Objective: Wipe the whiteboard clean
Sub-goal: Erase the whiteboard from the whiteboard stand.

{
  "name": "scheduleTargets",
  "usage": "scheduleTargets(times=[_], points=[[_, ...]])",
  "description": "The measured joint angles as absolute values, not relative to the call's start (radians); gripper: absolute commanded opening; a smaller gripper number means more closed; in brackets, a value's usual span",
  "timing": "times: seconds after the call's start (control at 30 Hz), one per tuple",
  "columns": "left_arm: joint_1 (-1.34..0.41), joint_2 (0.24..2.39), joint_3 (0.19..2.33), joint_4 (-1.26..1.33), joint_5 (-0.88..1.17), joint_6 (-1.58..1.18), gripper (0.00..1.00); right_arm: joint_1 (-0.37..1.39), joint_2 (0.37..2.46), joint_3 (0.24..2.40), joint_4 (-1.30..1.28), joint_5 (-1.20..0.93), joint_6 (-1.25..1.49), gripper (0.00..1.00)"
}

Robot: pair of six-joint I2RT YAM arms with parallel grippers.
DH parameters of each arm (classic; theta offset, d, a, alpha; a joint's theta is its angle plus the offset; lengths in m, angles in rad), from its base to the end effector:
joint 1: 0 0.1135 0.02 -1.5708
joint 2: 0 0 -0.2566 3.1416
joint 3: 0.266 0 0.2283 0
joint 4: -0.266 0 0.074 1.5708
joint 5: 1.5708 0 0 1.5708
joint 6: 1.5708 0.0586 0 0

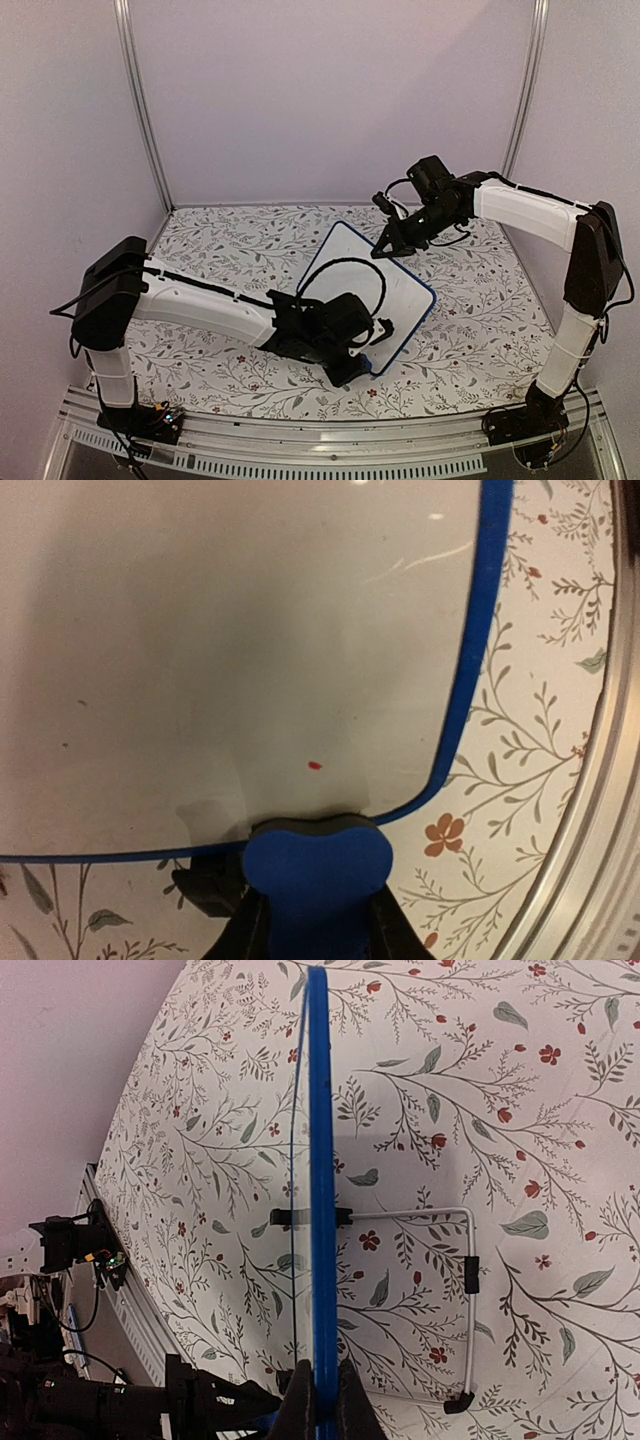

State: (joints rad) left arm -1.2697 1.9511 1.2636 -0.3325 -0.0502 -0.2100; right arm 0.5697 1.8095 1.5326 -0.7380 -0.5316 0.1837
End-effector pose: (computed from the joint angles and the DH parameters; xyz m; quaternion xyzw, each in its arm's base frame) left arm 0.1193 -0.3744 0.1454 0.4803 0.8336 -0.1654 0.2171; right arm 0.2995 0.2271 0.2546 -0.2487 0.8968 0.3323 0.1533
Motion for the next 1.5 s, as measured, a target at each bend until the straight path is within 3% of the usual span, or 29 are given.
scheduleTargets(times=[1.5], points=[[-1.241,1.904,1.235,-0.226,-0.249,-0.15,0.0,0.57,1.81,1.533,-0.736,-0.532,0.185,0.0]])
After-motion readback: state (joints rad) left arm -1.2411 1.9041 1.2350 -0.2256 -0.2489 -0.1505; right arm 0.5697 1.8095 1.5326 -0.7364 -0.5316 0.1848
